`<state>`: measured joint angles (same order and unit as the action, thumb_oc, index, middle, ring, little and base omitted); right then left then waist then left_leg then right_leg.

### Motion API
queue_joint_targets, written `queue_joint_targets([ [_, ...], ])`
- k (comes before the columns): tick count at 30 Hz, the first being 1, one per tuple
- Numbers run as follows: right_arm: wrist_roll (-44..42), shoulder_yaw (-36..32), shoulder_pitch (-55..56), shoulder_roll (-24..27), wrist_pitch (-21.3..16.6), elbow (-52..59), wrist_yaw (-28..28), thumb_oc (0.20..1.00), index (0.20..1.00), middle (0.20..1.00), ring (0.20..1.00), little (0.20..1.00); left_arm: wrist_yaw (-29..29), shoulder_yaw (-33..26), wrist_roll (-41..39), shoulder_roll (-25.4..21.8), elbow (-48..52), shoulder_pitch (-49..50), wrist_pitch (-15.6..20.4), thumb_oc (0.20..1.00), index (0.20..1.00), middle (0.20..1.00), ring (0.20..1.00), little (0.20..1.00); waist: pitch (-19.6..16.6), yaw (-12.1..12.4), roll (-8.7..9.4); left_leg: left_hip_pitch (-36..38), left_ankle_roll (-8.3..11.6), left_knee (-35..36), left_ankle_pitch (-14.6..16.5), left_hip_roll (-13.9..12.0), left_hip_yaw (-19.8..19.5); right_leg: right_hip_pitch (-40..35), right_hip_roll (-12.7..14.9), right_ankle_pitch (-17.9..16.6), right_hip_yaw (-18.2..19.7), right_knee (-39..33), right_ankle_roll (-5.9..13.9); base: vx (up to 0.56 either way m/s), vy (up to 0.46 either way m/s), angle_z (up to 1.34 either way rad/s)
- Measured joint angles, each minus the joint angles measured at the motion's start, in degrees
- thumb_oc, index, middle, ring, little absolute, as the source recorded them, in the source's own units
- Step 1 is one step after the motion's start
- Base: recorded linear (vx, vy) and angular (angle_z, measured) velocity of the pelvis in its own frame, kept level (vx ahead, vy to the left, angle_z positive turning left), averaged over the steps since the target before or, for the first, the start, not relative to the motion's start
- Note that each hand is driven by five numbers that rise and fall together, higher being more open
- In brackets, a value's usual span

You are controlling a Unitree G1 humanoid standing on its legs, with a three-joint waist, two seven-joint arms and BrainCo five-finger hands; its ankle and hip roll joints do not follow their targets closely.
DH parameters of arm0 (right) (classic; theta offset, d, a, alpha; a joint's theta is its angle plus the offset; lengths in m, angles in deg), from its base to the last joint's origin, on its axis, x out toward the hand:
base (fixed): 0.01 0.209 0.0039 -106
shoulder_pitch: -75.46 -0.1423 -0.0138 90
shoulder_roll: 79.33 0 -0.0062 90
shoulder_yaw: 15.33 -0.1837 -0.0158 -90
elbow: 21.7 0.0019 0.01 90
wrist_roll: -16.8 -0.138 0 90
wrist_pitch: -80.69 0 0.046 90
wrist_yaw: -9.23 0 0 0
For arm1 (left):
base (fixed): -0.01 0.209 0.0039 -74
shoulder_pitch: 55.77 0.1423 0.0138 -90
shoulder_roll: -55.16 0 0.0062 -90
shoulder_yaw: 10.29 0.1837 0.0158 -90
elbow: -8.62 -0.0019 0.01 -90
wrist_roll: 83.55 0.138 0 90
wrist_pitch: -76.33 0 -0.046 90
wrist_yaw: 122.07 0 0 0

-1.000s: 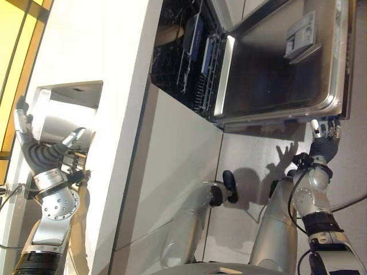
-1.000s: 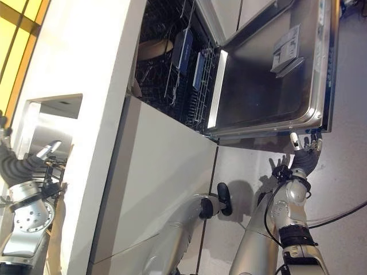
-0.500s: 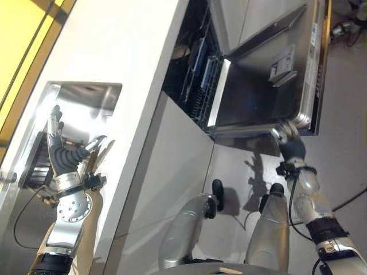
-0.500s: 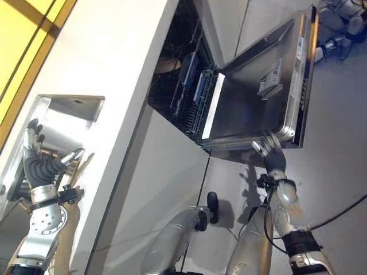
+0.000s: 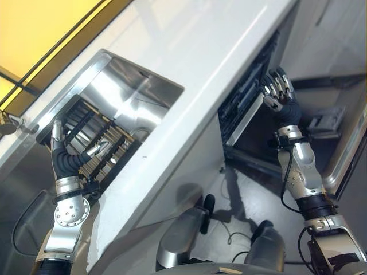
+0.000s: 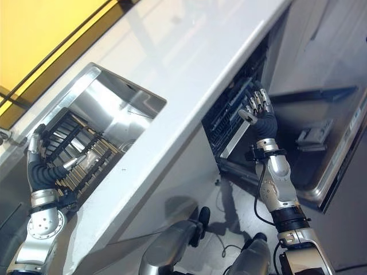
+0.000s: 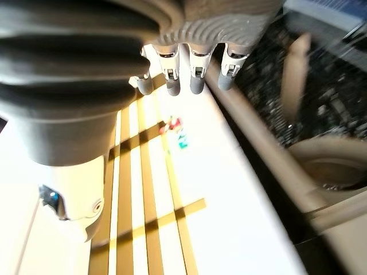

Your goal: Pick up plates and place into dishwasher.

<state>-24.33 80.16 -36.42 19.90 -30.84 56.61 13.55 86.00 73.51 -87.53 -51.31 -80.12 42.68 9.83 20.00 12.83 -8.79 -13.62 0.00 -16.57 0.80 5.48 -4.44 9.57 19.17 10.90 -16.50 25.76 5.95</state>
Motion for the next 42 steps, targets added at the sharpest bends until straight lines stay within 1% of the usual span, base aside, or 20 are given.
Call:
queue_joint_targets([
  [1,-0.01,0.0,0.55,-0.24,-0.99,0.04,-0.01,1.0,1.0,1.0,1.0,1.0,-0.55,-0.3,0.15,-0.31,0.0,-0.05,0.1,1.0,1.0,1.0,1.0,1.0,-0.6,0.75,1.0,0.27,0.14,0.1,0.12,0.03,-0.03,-0.75,-0.15,0.34,-0.28,-0.55,0.22,0.07,-0.117,0.37],
  [3,-0.01,-0.08,1.32,-1.31,-2.63,0.01,-0.34,1.0,1.0,1.0,1.0,1.0,-1.16,-1.22,1.02,-0.32,-0.2,0.14,0.55,1.0,1.0,1.0,1.0,1.0,-1.29,0.93,2.27,0.34,0.2,0.03,0.25,-0.03,0.05,-1.85,-0.15,0.84,-1.34,-1.05,0.26,0.03,-0.06,0.35],
  [6,0.05,0.81,2.53,-2.64,-3.11,-0.46,-2.83,1.0,1.0,1.0,1.0,1.0,-1.27,-1.25,1.62,-0.33,-1.54,0.35,0.61,1.0,1.0,1.0,1.0,1.0,-1.34,0.73,2.29,-0.09,-0.32,-1.13,0.76,-0.29,1.07,-1.4,-0.22,1.15,-0.92,-0.47,0.27,-0.07,0.001,0.04],
  [8,0.04,1.56,3.0,-3.04,-1.68,-3.0,-5.51,1.0,1.0,1.0,1.0,1.0,-0.92,-0.67,3.31,-0.44,-2.48,-0.21,0.78,1.0,1.0,1.0,1.0,1.0,-1.41,0.3,2.12,-1.05,-0.53,-2.72,1.4,-0.48,2.08,0.12,-0.2,1.24,0.58,0.66,0.37,-0.24,0.048,-0.28],
  [10,-0.14,1.63,2.66,-2.79,1.78,-6.57,-6.11,1.0,1.0,1.0,1.0,1.0,0.08,1.25,3.43,-1.44,-2.3,-0.51,1.18,1.0,1.0,1.0,1.0,1.0,-1.23,-0.01,1.49,-3.81,-0.76,-3.79,1.92,-0.65,3.57,3.98,-0.07,1.17,2.83,2.44,0.29,-0.27,0.046,-0.36],
  [11,-0.06,1.78,3.2,-2.37,4.5,-8.23,-5.28,1.0,1.0,1.0,1.0,1.0,0.9,1.75,3.89,-1.99,-2.41,-0.87,1.49,1.0,1.0,1.0,1.0,1.0,-0.89,-1.11,0.93,-5.68,-1.17,-4.78,1.65,-0.69,4.25,6.34,-0.05,0.83,3.62,3.42,0.13,-0.28,0.007,-0.32],
  [12,-0.05,2.68,3.15,-1.38,7.0,-10.05,-3.84,1.0,1.0,1.0,1.0,1.0,1.93,2.45,4.21,-2.62,-2.4,-1.45,1.51,1.0,1.0,1.0,1.0,1.0,-0.34,-1.16,-0.04,-7.38,-1.35,-5.29,1.53,-0.62,4.86,8.44,0.08,0.51,4.68,4.35,0.04,-0.24,-0.036,-0.29],
  [14,0.44,5.41,4.3,0.6,13.18,-12.97,0.25,1.0,1.0,1.0,1.0,1.0,3.06,3.38,5.05,-2.72,-2.45,-3.59,1.39,1.0,1.0,1.0,1.0,1.0,1.56,-2.92,-1.36,-9.38,-1.87,-6.25,1.1,-0.59,6.13,11.4,0.13,-0.27,6.25,5.45,0.27,-0.18,-0.073,-0.28],
  [16,2.53,9.21,5.19,1.67,19.06,-16.36,3.92,1.0,1.0,1.0,1.0,1.0,3.7,3.44,5.28,-3.85,-2.3,-5.49,0.74,1.0,1.0,1.0,1.0,1.0,3.83,-3.57,-1.63,-9.73,-1.84,-6.57,1.12,-0.99,7.22,12.65,0.01,-0.95,7.47,5.85,0.46,-0.19,-0.11,-0.33],
  [18,2.7,11.55,6.36,3.21,23.28,-19.09,6.72,1.0,1.0,1.0,1.0,1.0,4.67,3.63,5.15,-6.03,-1.16,-7.89,-0.72,1.0,1.0,1.0,1.0,1.0,5.02,-4.01,-1.46,-11.93,-1.81,-7.63,1.2,-1.56,7.9,15.26,-0.16,-1.38,8.15,6.68,0.24,-0.18,-0.081,-0.28],
  [20,2.12,10.86,6.27,4.34,26.22,-22.63,7.64,1.0,1.0,1.0,1.0,1.0,4.99,3.64,5.09,-7.55,0.1,-10.29,-1.59,1.0,1.0,1.0,1.0,1.0,7.56,-4.25,-1.45,-12.37,-1.7,-8.3,1.11,-1.88,8.76,16.53,-0.2,-1.77,8.54,7.57,-0.08,-0.14,-0.044,-0.24],
  [23,2.11,8.87,4.5,5.22,29.96,-30.27,7.73,1.0,1.0,1.0,1.0,1.0,6.22,3.27,4.98,-8.4,0.36,-11.42,-2.07,1.0,1.0,1.0,1.0,1.0,8.18,-5.66,-1.85,-14.2,-2.04,-8.75,1.33,-1.98,9.5,18.99,-0.53,-1.95,10.09,8.25,-0.03,-0.11,-0.037,-0.17],
  [25,1.46,7.87,3.83,5.72,31.56,-32.87,6.69,1.0,1.0,1.0,1.0,1.0,6.44,3.09,4.92,-8.75,0.43,-11.56,-3.03,1.0,1.0,1.0,1.0,1.0,8.7,-5.77,-2.11,-14.75,-2.06,-8.77,1.34,-2.23,10.28,20.35,-0.98,-2.19,11.25,8.44,-0.3,-0.09,-0.054,-0.22],
  [27,-0.13,5.75,2.58,5.52,32.01,-36.82,3.87,1.0,1.0,1.0,1.0,1.0,6.78,2.65,4.93,-9.12,1.15,-11.7,-3.64,1.0,1.0,1.0,1.0,1.0,8.72,-5.81,-2.3,-16.06,-2.03,-9.05,1.25,-2.27,10.55,22.01,-0.96,-2.26,11.51,9.03,-0.38,-0.08,-0.044,-0.1],
  [30,-4.52,1.36,0.4,5.31,30.9,-39.94,-6.87,1.0,1.0,1.0,1.0,1.0,7.05,1.99,4.93,-9.68,2.63,-11.91,-4.63,1.0,1.0,1.0,1.0,1.0,8.65,-5.58,-2.4,-18.27,-1.71,-10.27,1.15,-2.2,10.94,24.92,-0.88,-2.11,12.32,10.6,-0.21,-0.06,0.017,-0.04],
  [32,-6.39,-1.81,-2.01,4.78,27.37,-39.89,-16.62,1.0,1.0,1.0,1.0,1.0,7.72,1.93,4.95,-10.96,3.34,-11.79,-5.49,1.0,1.0,1.0,1.0,1.0,8.54,-5.46,-2.57,-19.91,-1.78,-11.0,1.18,-2.19,11.56,27.43,-0.86,-2.01,13.19,11.73,-0.11,-0.06,0.091,-0.09],
  [36,-6.46,-5.24,-5.17,4.53,19.95,-36.15,-31.32,1.0,1.0,1.0,1.0,1.0,10.33,1.92,5.03,-11.51,3.33,-10.64,-6.65,1.0,1.0,1.0,1.0,1.0,7.54,-5.52,-4.03,-23.13,-2.94,-12.83,2.22,-1.94,13.82,32.26,-0.82,-1.96,16.56,14.12,-0.04,-0.02,0.084,-0.18],
  [38,-5.79,-5.57,-5.81,4.39,17.74,-34.15,-36.8,1.0,1.0,1.0,1.0,1.0,11.37,1.91,5.18,-11.63,3.28,-9.77,-6.65,1.0,1.0,1.0,1.0,1.0,6.8,-5.66,-5.08,-25.03,-3.47,-13.75,2.62,-1.66,14.85,34.88,-0.51,-1.93,18.04,15.47,-0.13,0.04,0.037,-0.13],
  [41,-5.27,-7.91,-7.67,4.08,16.34,-34.24,-43.02,1.0,1.0,1.0,1.0,1.0,12.48,2.0,5.36,-11.62,2.26,-9.34,-6.17,1.0,1.0,1.0,1.0,1.0,5.59,-5.66,-6.76,-28.03,-4.0,-15.74,3.13,-1.25,15.76,38.6,0.02,-1.7,19.47,17.71,-0.24,-0.03,0.026,-0.06],
  [42,-4.91,-8.3,-8.42,4.04,15.43,-34.65,-44.83,1.0,1.0,1.0,1.0,1.0,12.84,2.01,5.42,-11.8,1.77,-9.37,-5.99,1.0,1.0,1.0,1.0,1.0,5.4,-5.52,-7.02,-28.91,-3.71,-16.35,2.82,-1.15,16.36,39.64,0.04,-1.66,20.12,18.38,-0.26,-0.02,0.031,-0.08],
])
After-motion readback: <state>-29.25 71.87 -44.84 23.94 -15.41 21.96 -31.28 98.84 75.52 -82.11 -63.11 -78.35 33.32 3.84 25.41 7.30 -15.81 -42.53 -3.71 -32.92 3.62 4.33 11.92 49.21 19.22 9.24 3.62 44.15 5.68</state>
